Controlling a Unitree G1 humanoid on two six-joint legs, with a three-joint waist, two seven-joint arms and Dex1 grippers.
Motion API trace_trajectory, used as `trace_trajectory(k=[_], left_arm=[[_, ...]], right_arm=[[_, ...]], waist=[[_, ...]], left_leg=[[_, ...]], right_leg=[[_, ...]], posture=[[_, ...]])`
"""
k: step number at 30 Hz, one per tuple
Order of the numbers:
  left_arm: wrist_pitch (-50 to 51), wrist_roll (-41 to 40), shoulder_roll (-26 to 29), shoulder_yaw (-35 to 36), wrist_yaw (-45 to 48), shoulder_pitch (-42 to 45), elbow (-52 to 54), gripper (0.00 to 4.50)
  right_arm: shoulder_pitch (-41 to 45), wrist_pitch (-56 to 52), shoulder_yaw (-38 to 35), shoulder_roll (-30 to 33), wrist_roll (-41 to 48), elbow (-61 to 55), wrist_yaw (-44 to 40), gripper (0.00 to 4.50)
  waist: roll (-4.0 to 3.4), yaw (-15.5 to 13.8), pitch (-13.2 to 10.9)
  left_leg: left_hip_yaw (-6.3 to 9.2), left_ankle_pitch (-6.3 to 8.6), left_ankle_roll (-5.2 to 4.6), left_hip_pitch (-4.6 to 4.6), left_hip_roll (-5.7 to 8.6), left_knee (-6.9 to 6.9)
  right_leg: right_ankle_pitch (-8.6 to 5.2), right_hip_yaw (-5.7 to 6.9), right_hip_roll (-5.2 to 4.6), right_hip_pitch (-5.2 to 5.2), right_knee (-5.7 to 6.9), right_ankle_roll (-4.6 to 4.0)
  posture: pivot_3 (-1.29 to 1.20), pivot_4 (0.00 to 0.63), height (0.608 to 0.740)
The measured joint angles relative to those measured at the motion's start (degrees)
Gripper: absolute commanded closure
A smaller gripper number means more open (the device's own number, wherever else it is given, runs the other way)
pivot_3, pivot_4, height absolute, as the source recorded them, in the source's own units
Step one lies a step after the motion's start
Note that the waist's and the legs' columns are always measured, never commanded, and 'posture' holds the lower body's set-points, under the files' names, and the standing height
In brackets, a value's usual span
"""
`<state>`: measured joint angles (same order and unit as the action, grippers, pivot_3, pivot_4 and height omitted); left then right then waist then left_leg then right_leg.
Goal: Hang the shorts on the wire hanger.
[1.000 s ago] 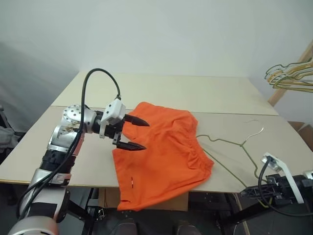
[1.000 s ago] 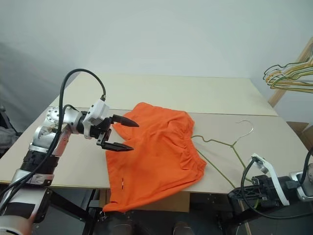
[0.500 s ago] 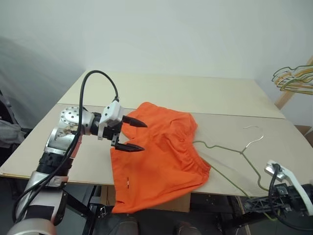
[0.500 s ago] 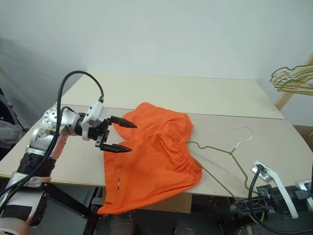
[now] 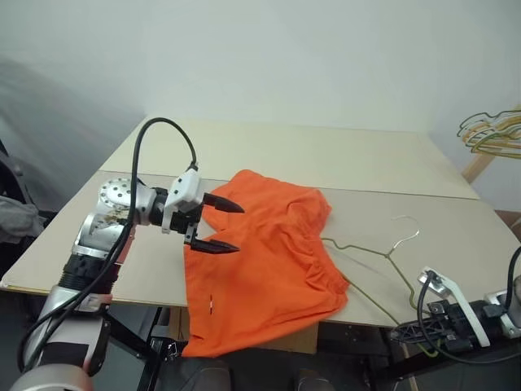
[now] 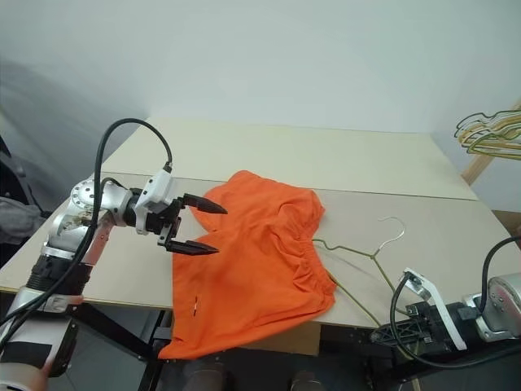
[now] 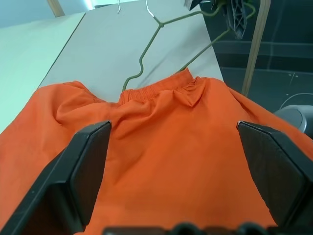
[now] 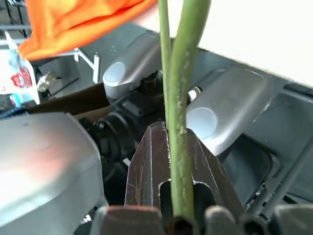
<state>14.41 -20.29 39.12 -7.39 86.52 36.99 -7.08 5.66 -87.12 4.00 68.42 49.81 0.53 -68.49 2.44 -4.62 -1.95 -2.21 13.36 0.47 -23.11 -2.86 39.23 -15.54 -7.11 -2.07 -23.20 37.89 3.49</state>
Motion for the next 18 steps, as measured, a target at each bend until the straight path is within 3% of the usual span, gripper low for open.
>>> trace_trajectory(k=[6,10,14,18], left_arm=[[-0.5,-0.01,1.92,0.09,-0.09,-1.82,1.43,0.04],[-0.62,-0.02,2.05,0.09,-0.4,-2.66,2.42,0.04],[-0.75,-0.02,2.13,0.07,-0.47,-2.86,2.82,0.04],[-0.93,0.0,2.14,0.01,-0.6,-2.78,2.88,0.04]], right_arm=[[-6.67,5.99,1.06,10.38,0.48,-3.64,-10.08,4.5],[-6.98,10.14,3.03,13.02,-1.18,-3.65,-14.93,4.5],[-1.92,10.7,6.96,10.97,-2.73,-3.09,-16.3,4.5],[5.47,7.26,11.62,1.76,-4.81,0.79,-13.01,4.5]], waist=[[-0.07,-1.18,0.0],[-0.06,-1.48,0.0],[-0.06,-1.44,-0.01],[-0.02,-2.02,-0.02]], left_leg=[[0.02,0.0,0.0,0.0,-0.03,0.0],[0.01,0.0,0.0,0.01,-0.03,0.04],[0.02,0.0,0.0,0.0,-0.05,0.03],[0.02,0.0,0.0,-0.03,-0.05,0.03]], right_leg=[[-0.02,0.06,0.0,-0.02,0.02,0.0],[-0.11,0.05,-0.01,-0.04,0.01,-0.16],[-0.04,0.06,0.02,-0.08,0.04,-0.03],[-0.02,0.06,0.04,-0.07,0.02,-0.04]], posture=[[0.27,0.0,0.74],[0.28,0.0,0.74],[0.29,0.0,0.74],[0.3,0.0,0.74]])
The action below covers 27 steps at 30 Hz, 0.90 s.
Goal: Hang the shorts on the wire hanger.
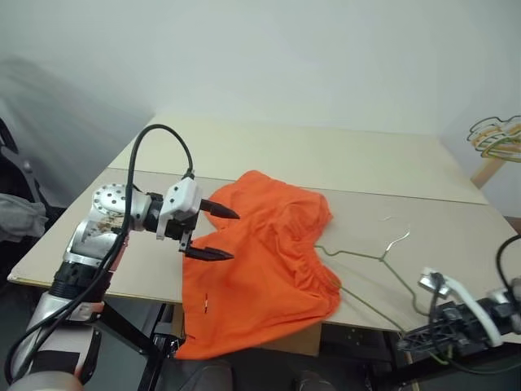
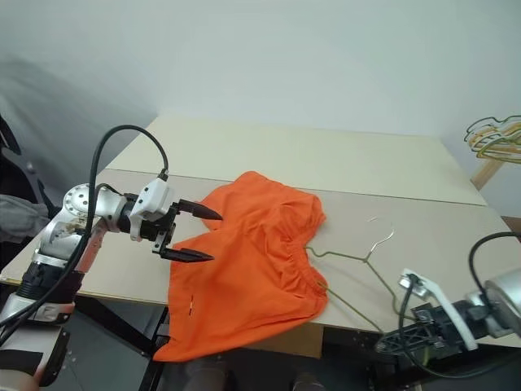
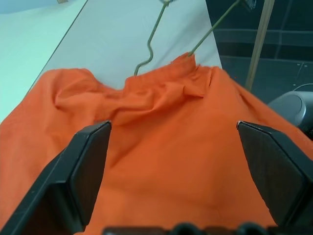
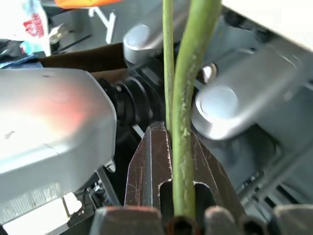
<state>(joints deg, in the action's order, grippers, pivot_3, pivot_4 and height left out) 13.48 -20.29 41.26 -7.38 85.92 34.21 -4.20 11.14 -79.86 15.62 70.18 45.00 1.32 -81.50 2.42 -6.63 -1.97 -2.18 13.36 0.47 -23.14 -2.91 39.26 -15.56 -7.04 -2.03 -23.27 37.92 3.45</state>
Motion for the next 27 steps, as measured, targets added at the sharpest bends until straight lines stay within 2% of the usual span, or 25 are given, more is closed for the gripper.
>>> trace_trajectory(k=[4,13,16,20,23,24,27], left_arm=[[-0.04,0.02,0.04,-0.07,-0.01,0.31,-0.12,0.04],[-0.97,0.49,0.11,-0.09,0.14,1.08,-1.72,0.04],[-1.22,0.72,-0.18,-0.53,0.45,1.52,-2.09,0.04],[-2.14,1.16,-0.35,-0.78,0.82,2.91,-3.57,0.04],[-2.26,1.19,-0.18,-0.79,0.99,3.57,-3.65,0.04],[-2.26,1.19,-0.15,-0.8,1.07,3.57,-3.64,0.04],[-2.25,1.19,0.15,-0.78,1.1,3.54,-3.63,0.04]], right_arm=[[5.02,-2.99,0.8,-6.83,-1.55,7.39,4.84,4.5],[4.59,-5.77,-2.36,-6.05,-0.27,9.44,6.76,4.5],[6.12,-7.0,-3.16,-7.74,1.03,8.59,7.25,4.5],[8.0,-7.44,-3.17,-13.86,1.13,10.09,9.61,4.5],[10.38,-8.04,-6.17,-19.27,0.08,16.65,13.72,4.5],[11.73,-8.04,-9.72,-21.38,-0.38,20.74,16.33,4.5],[12.88,-7.82,-16.13,-23.08,-0.99,25.28,20.05,4.5]], waist=[[-0.01,-0.88,0.0],[-0.03,-3.31,0.01],[-0.03,-3.19,0.02],[-0.02,-3.21,0.02],[-0.03,-3.38,0.02],[-0.03,-3.43,0.02],[-0.02,-3.6,0.02]], left_leg=[[0.0,0.0,0.0,-0.09,0.04,0.02],[0.0,0.0,0.0,-0.14,0.04,0.02],[0.0,0.0,0.0,-0.14,0.02,0.02],[0.0,0.0,0.0,-0.19,0.02,0.02],[0.0,0.0,0.0,-0.19,0.04,0.03],[0.0,0.0,0.0,-0.19,0.04,0.03],[0.02,0.0,0.0,-0.22,0.04,0.03]], right_leg=[[0.04,-0.01,-0.02,-0.05,0.0,0.01],[0.02,0.03,-0.02,-0.11,-0.01,-0.01],[0.03,0.04,0.0,-0.12,0.01,-0.02],[0.03,0.04,0.01,-0.14,0.01,-0.02],[0.12,0.03,0.0,-0.11,0.0,-0.14],[0.26,0.04,0.0,-0.1,0.0,-0.37],[0.27,0.09,0.0,-0.11,-0.01,-0.39]], posture=[[0.3,0.0,0.74],[0.27,0.0,0.74],[0.27,0.0,0.74],[0.29,0.0,0.74],[0.29,0.0,0.74],[0.29,0.0,0.74],[0.3,0.0,0.74]])
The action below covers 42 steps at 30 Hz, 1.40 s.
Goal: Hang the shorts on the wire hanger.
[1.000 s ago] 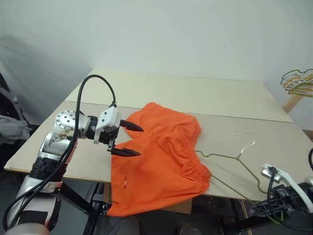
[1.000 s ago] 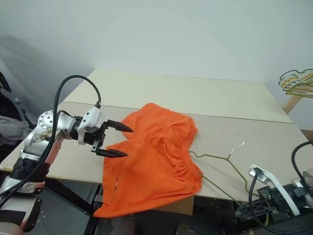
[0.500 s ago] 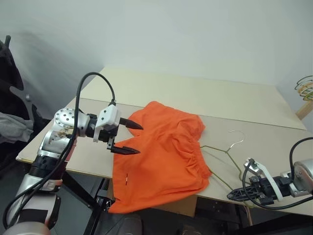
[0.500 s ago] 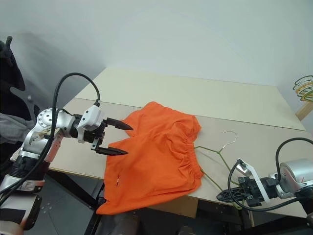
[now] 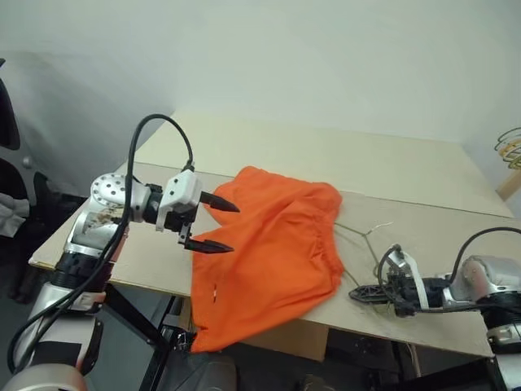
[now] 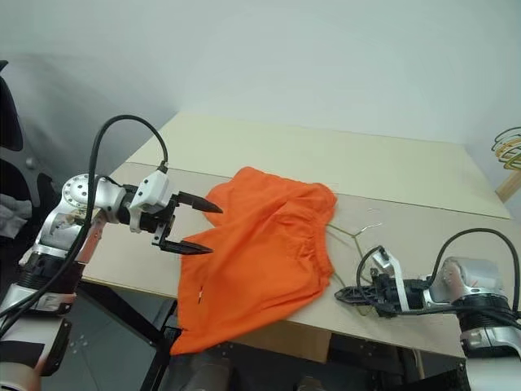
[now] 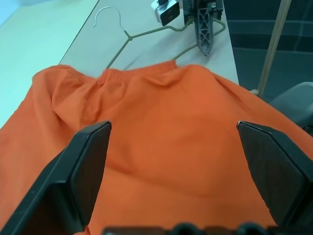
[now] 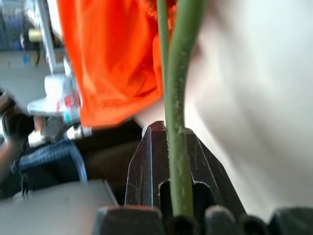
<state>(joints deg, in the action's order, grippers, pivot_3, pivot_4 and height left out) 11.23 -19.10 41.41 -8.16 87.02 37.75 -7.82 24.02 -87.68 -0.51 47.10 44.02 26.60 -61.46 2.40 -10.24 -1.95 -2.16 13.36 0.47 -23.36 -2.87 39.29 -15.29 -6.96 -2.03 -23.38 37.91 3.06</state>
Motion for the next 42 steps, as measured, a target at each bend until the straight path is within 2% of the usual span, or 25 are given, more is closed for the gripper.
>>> trace_trajectory(k=[4,8,12,19,22,25,32,37,42], left_arm=[[0.01,0.0,0.12,0.0,-0.01,-0.03,0.18,0.04],[0.02,0.02,0.47,-0.02,-0.04,-0.02,0.28,0.04],[0.02,0.01,0.51,-0.03,-0.08,-0.02,0.41,0.04],[-0.01,0.01,0.71,-0.08,-0.07,-0.3,0.8,0.04],[-0.02,0.0,0.73,-0.08,-0.06,-0.36,0.81,0.04],[-0.28,0.02,0.6,-0.23,0.09,-0.34,0.68,0.04],[-1.04,0.82,-0.31,-1.1,0.34,0.1,0.15,0.04],[-1.05,0.93,-0.02,-1.02,0.45,-0.01,0.16,0.04],[-1.07,0.99,0.28,-0.98,0.41,-0.3,0.42,0.04]], right_arm=[[-2.86,0.22,-4.81,-1.0,1.15,-1.94,1.4,4.5],[-10.54,-1.62,-4.31,2.51,5.91,-13.22,-3.12,4.5],[-16.33,-1.71,-2.51,6.73,6.88,-19.11,-4.86,4.5],[-28.83,-2.61,-4.74,9.65,11.02,-29.51,-5.72,4.5],[-31.52,-3.8,-5.77,8.94,12.73,-33.55,-3.95,4.5],[-28.0,-4.39,-6.92,5.68,12.92,-31.41,-0.69,4.5],[-13.74,-4.25,-9.55,0.99,8.27,-15.87,6.89,4.5],[-12.85,-3.7,-5.24,0.92,7.91,-15.88,5.09,4.5],[-7.12,-1.39,0.53,0.6,6.05,-12.4,2.37,4.5]], waist=[[0.0,-0.15,0.0],[-0.01,-0.14,0.0],[0.0,0.04,0.01],[0.01,0.09,0.0],[0.01,0.31,0.0],[0.02,0.84,0.0],[0.03,1.47,0.0],[0.02,1.04,0.0],[0.02,1.5,0.0]], left_leg=[[0.03,0.0,0.0,-0.08,0.0,0.0],[0.05,0.0,0.0,-0.19,0.0,0.0],[0.07,0.0,0.0,-0.07,0.0,0.0],[0.12,0.0,0.0,-0.07,-0.01,0.0],[0.12,0.0,0.0,-0.03,0.0,0.01],[0.12,0.0,0.0,0.09,0.0,0.01],[0.12,0.01,-0.02,0.01,0.0,-0.04],[0.13,0.08,-0.13,-0.06,0.0,-0.05],[0.12,0.06,-0.16,0.07,0.0,-0.04]], right_leg=[[-0.01,0.02,0.0,-0.03,0.0,0.0],[-0.02,0.03,0.0,-0.13,0.02,0.01],[-0.2,0.04,0.0,-0.04,0.02,0.32],[-0.26,0.06,0.0,-0.01,0.0,0.4],[-0.26,0.05,0.0,0.02,-0.02,0.41],[-0.26,0.04,0.01,0.09,-0.01,0.4],[-0.14,0.05,0.01,0.09,-0.13,0.21],[-0.04,0.06,0.01,0.07,-0.18,0.0],[-0.17,0.06,0.02,0.11,-0.13,0.31]], posture=[[0.3,0.0,0.74],[0.3,0.0,0.74],[0.3,0.0,0.74],[0.29,0.0,0.74],[0.28,0.0,0.74],[0.27,0.0,0.74],[0.29,0.0,0.74],[0.31,0.0,0.74],[0.33,0.0,0.74]])
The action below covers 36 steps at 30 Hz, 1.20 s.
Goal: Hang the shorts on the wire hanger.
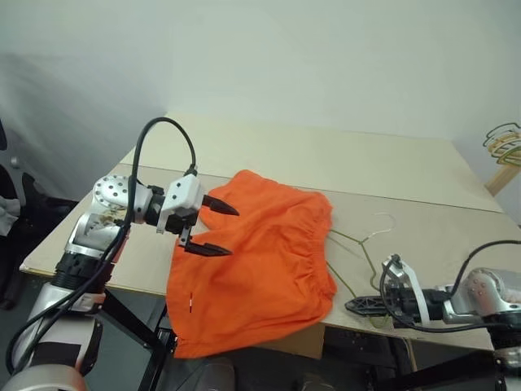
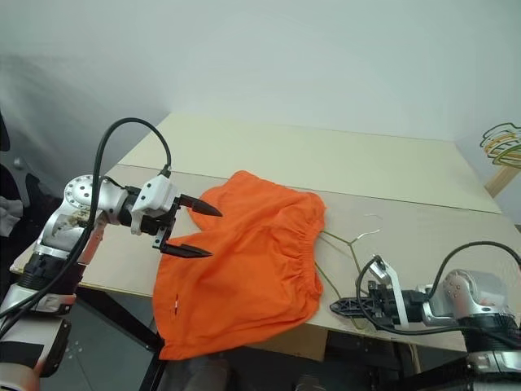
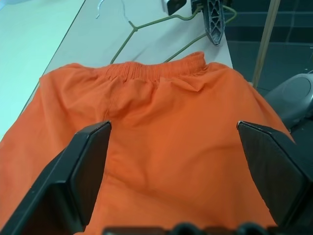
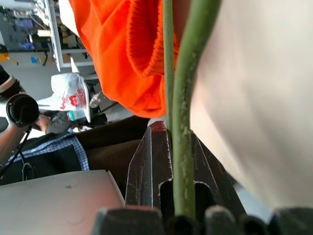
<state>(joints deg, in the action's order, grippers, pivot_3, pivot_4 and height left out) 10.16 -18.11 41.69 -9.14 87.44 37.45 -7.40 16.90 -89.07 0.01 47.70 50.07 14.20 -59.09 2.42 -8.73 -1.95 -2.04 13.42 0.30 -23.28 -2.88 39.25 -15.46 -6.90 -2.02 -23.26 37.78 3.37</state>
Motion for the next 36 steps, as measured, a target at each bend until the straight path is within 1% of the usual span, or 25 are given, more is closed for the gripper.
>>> trace_trajectory(k=[4,7,10,12,14,17,19,22,25,30,33,36], left_arm=[[0.01,0.01,0.27,0.05,-0.3,-0.25,0.5,0.04],[0.06,-0.02,0.78,0.12,-0.45,-1.16,1.9,0.04],[0.15,-0.03,0.96,0.29,-0.83,-1.81,2.32,0.04],[0.16,-0.03,1.36,0.45,-1.06,-2.26,2.72,0.04],[0.16,-0.03,1.46,0.46,-1.2,-2.34,2.82,0.04],[0.16,-0.05,1.47,0.47,-1.34,-2.32,3.08,0.04],[0.12,-0.03,1.43,0.43,-1.37,-2.2,2.97,0.04],[0.09,-0.01,1.37,0.42,-1.34,-2.05,2.88,0.04],[0.09,0.0,1.33,0.42,-1.39,-2.03,2.79,0.04],[0.09,0.0,1.38,0.44,-1.42,-2.02,2.8,0.04],[0.08,0.0,1.39,0.44,-1.49,-2.02,2.8,0.04],[0.08,0.02,1.39,0.44,-1.65,-2.02,2.8,0.04]], right_arm=[[4.05,2.09,0.46,-2.08,-1.63,7.94,-1.2,4.5],[4.21,2.56,-1.57,-1.46,-1.39,8.84,-3.66,4.5],[2.68,2.53,-3.24,0.42,-0.29,8.06,-6.35,4.5],[0.22,2.43,-2.43,1.96,0.48,4.38,-8.63,4.5],[-0.4,2.41,-0.22,2.24,0.68,1.37,-9.68,4.5],[0.99,2.61,1.23,0.15,-0.47,2.54,-8.64,4.5],[4.44,3.0,1.15,-3.13,-2.19,7.6,-6.52,4.5],[8.0,3.89,1.83,-4.78,-4.42,10.14,-4.96,4.5],[11.38,5.03,2.36,-6.76,-7.48,14.12,-2.6,4.5],[11.68,6.26,1.51,-7.26,-7.83,15.74,-4.56,4.5],[14.38,7.3,1.53,-8.54,-9.6,19.27,-4.04,4.5],[14.59,7.7,1.92,-8.57,-10.47,19.11,-5.41,4.5]], waist=[[0.0,-0.28,0.0],[-0.01,-1.11,0.0],[0.0,-1.98,0.0],[-0.01,-2.91,0.0],[-0.01,-3.08,0.0],[0.0,-3.08,0.0],[0.0,-2.96,0.0],[-0.01,-3.19,0.0],[0.04,-3.54,0.04],[0.1,-3.92,0.08],[0.11,-3.76,0.08],[0.11,-3.97,0.08]], left_leg=[[0.0,0.0,0.0,-0.03,0.01,0.0],[0.0,0.02,-0.03,-0.12,0.01,0.0],[0.0,0.03,-0.04,-0.17,0.0,0.0],[0.0,0.03,-0.04,-0.16,0.0,0.0],[0.0,0.03,-0.04,-0.15,0.0,0.0],[-0.01,0.03,-0.04,-0.1,0.0,0.01],[-0.01,0.02,-0.04,-0.14,0.0,0.02],[-0.01,0.02,-0.04,-0.4,0.0,0.02],[-0.01,0.02,-0.04,-0.58,0.0,0.01],[-0.01,0.02,-0.04,-0.58,0.0,0.05],[-0.01,0.02,-0.04,-0.56,-0.03,0.05],[-0.01,0.02,-0.03,-0.6,-0.03,0.05]], right_leg=[[0.05,-0.01,0.0,0.0,-0.01,-0.06],[0.17,0.0,0.0,-0.05,-0.03,-0.32],[0.17,0.03,0.0,-0.07,-0.04,-0.32],[0.16,0.04,-0.01,-0.1,-0.03,-0.32],[0.06,0.05,0.0,-0.12,0.0,-0.16],[-0.02,0.03,0.01,-0.11,0.01,0.0],[-0.01,0.01,0.02,-0.16,0.02,-0.01],[0.16,0.03,0.02,-0.39,0.09,-0.36],[0.19,0.04,0.02,-0.6,0.14,-0.4],[0.22,0.02,0.04,-0.68,0.26,-0.45],[0.23,-0.03,0.14,-0.71,0.26,-0.47],[0.22,-0.04,0.14,-0.74,0.26,-0.47]], posture=[[0.35,0.0,0.74],[0.36,0.0,0.74],[0.36,0.0,0.74],[0.36,0.0,0.74],[0.36,0.0,0.74],[0.35,0.0,0.74],[0.35,0.0,0.74],[0.36,0.0,0.74],[0.37,0.0,0.74],[0.37,0.0,0.74],[0.37,0.0,0.74],[0.37,0.0,0.74]])
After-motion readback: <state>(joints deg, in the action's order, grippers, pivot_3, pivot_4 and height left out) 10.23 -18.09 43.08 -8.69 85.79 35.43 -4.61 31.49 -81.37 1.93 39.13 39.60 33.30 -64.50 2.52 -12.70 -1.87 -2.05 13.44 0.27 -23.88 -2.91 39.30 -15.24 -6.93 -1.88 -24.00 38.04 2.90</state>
